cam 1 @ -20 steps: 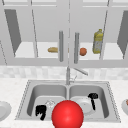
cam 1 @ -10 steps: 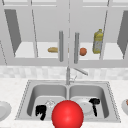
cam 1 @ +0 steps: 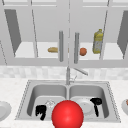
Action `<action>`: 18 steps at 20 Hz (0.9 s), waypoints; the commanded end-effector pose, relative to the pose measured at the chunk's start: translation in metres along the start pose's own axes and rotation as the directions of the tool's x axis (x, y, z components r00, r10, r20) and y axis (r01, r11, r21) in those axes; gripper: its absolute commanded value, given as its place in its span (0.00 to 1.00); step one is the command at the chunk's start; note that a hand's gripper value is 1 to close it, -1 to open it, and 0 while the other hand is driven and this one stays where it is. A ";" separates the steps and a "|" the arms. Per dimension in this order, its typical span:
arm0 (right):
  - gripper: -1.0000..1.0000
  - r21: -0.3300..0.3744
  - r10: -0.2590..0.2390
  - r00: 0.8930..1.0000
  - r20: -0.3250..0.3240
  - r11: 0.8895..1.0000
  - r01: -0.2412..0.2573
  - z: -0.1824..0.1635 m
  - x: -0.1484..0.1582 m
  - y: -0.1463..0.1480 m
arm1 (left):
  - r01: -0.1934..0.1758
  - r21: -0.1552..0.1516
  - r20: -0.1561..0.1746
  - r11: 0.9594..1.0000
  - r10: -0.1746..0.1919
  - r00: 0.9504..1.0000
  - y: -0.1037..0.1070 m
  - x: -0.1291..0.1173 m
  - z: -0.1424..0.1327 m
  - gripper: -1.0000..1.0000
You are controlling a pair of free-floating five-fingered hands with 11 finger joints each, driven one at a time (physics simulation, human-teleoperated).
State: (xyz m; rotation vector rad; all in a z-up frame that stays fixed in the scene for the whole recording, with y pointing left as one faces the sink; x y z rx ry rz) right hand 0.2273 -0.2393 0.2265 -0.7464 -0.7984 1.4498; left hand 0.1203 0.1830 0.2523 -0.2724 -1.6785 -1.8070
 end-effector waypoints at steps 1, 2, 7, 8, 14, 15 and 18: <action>0.00 -0.066 -0.014 1.000 0.005 0.998 0.014 0.032 0.000 -0.004 | 0.000 0.000 0.000 1.000 0.000 1.000 0.000 0.000 0.000 0.50; 0.00 -0.081 -0.013 1.000 0.007 0.997 0.013 0.040 0.000 -0.004 | 0.000 0.000 0.000 1.000 0.000 1.000 0.000 0.000 0.000 0.50; 0.00 -0.138 -0.016 1.000 0.015 0.990 0.018 0.082 -0.003 0.007 | 0.000 0.000 0.000 1.000 0.000 1.000 0.000 0.000 0.000 0.50; 0.00 -0.153 -0.018 1.000 0.017 0.988 0.020 0.090 -0.003 0.009 | 0.000 0.000 0.000 1.000 0.000 1.000 0.000 0.000 0.000 0.50; 0.00 -0.224 -0.014 1.000 0.016 0.975 0.017 0.133 -0.003 0.030 | 0.000 0.000 0.000 1.000 0.000 1.000 0.000 0.000 0.000 0.50; 0.00 -0.233 -0.013 1.000 0.015 0.972 0.016 0.140 -0.003 0.034 | 0.000 0.000 0.000 1.000 0.000 1.000 0.000 0.000 0.000 0.50; 0.00 -0.260 -0.010 1.000 0.014 0.965 0.013 0.161 -0.004 0.047 | 0.000 0.000 0.000 1.000 0.000 1.000 0.000 0.000 0.000 0.50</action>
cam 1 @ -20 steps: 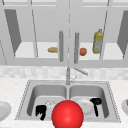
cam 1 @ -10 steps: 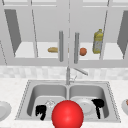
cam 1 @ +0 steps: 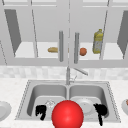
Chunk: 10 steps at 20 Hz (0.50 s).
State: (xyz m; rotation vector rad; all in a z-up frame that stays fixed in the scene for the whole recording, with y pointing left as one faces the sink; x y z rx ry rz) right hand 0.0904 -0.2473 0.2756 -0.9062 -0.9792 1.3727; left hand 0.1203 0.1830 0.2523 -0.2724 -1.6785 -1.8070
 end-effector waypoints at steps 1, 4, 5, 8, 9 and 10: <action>0.00 -0.051 -0.004 1.000 0.003 0.999 0.004 0.029 -0.002 0.011 | 0.000 0.000 0.000 1.000 0.000 1.000 0.000 0.000 0.000 0.50; 0.00 -0.078 0.002 1.000 0.001 0.997 -0.002 0.047 -0.001 0.017 | 0.000 0.000 0.000 1.000 0.000 1.000 0.000 0.000 0.000 0.50; 0.00 -0.080 0.003 1.000 0.001 0.997 -0.003 0.051 -0.001 0.019 | 0.000 0.000 0.000 1.000 0.000 1.000 0.000 0.000 0.000 0.50; 0.00 -0.092 0.004 1.000 0.000 0.996 -0.004 0.068 0.000 0.025 | 0.000 0.000 0.000 1.000 0.000 1.000 0.000 0.000 0.000 0.50; 0.00 -0.090 0.004 1.000 0.000 0.996 -0.004 0.071 0.000 0.026 | 0.000 0.000 0.000 1.000 0.000 1.000 0.000 0.000 0.000 0.50; 0.00 -0.070 0.003 1.000 0.000 0.998 -0.003 0.068 0.000 0.025 | 0.000 0.000 0.000 1.000 0.000 1.000 0.000 0.000 0.000 0.50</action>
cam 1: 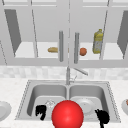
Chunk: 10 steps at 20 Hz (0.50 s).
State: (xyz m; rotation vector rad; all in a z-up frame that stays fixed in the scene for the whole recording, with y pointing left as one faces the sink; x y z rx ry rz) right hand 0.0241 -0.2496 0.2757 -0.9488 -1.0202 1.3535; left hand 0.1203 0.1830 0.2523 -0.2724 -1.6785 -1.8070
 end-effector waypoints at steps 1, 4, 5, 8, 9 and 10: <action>0.00 -0.032 -0.008 1.000 -0.014 0.999 0.007 0.008 0.000 0.001 | 0.000 0.000 0.000 1.000 0.000 1.000 0.000 0.000 0.000 0.50; 0.00 0.002 -0.002 1.000 -0.001 1.000 0.002 0.006 0.000 0.002 | 0.000 0.000 0.000 1.000 0.000 1.000 0.000 0.000 0.000 0.50; 0.00 0.004 0.000 1.000 0.000 1.000 0.000 0.006 0.001 0.002 | 0.000 0.000 0.000 1.000 0.000 1.000 0.000 0.000 0.000 0.50; 0.00 -0.017 0.001 1.000 0.000 1.000 -0.001 0.006 -0.001 0.004 | 0.000 0.000 0.000 1.000 0.000 1.000 0.000 0.000 0.000 0.50; 0.00 0.001 0.000 1.000 0.000 1.000 0.000 0.006 0.000 0.003 | 0.000 0.000 0.000 1.000 0.000 1.000 0.000 0.000 0.000 0.50; 0.00 0.003 0.001 1.000 -0.001 1.000 -0.001 0.006 0.000 0.003 | 0.000 0.000 0.000 1.000 0.000 1.000 0.000 0.000 0.000 0.50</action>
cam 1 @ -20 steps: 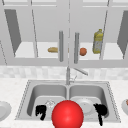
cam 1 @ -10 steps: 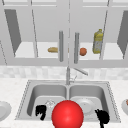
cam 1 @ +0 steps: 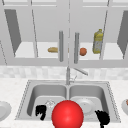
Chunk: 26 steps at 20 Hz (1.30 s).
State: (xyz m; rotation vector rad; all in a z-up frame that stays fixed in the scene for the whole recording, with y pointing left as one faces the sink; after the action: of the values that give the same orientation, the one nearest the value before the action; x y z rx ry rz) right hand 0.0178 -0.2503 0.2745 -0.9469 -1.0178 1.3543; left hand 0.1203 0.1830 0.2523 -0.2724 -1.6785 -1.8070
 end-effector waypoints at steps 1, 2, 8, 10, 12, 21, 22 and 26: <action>0.00 0.007 0.003 1.000 -0.001 1.000 -0.003 0.000 0.002 0.002 | 0.000 0.000 0.000 1.000 0.000 1.000 0.000 0.000 0.000 0.50; 0.00 0.013 0.002 1.000 -0.001 1.000 -0.002 0.000 0.002 0.003 | 0.000 0.000 0.000 1.000 0.000 1.000 0.000 0.000 0.000 0.50; 0.00 0.009 0.006 1.000 -0.014 1.000 -0.006 -0.006 0.026 -0.021 | 0.000 0.000 0.000 1.000 0.000 1.000 0.000 0.000 0.000 0.50; 0.00 0.006 0.004 0.999 -0.050 1.000 -0.004 -0.009 0.032 -0.031 | 0.000 0.000 0.000 1.000 0.000 1.000 0.000 0.000 0.000 0.50; 0.00 -0.023 -0.004 0.997 -0.073 1.000 0.003 -0.008 0.037 -0.042 | 0.000 0.000 0.000 1.000 0.000 1.000 0.000 0.000 0.000 0.50; 0.00 -0.137 -0.091 0.983 -0.156 0.988 0.070 -0.003 0.048 -0.073 | 0.000 0.000 0.000 1.000 0.000 1.000 0.000 0.000 0.000 0.50; 0.00 -0.154 -0.096 0.981 -0.167 0.986 0.071 -0.002 0.048 -0.077 | 0.000 0.000 0.000 1.000 0.000 1.000 0.000 0.000 0.000 0.50; 0.00 -0.212 -0.126 0.969 -0.214 0.974 0.080 0.001 0.050 -0.088 | 0.000 0.000 0.000 1.000 0.000 1.000 0.000 0.000 0.000 0.50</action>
State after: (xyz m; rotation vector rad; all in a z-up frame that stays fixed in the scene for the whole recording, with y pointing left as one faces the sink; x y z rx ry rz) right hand 0.0416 -0.2012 0.3523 -1.1303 -1.0129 1.1758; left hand 0.1203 0.1830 0.2523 -0.2724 -1.6785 -1.8070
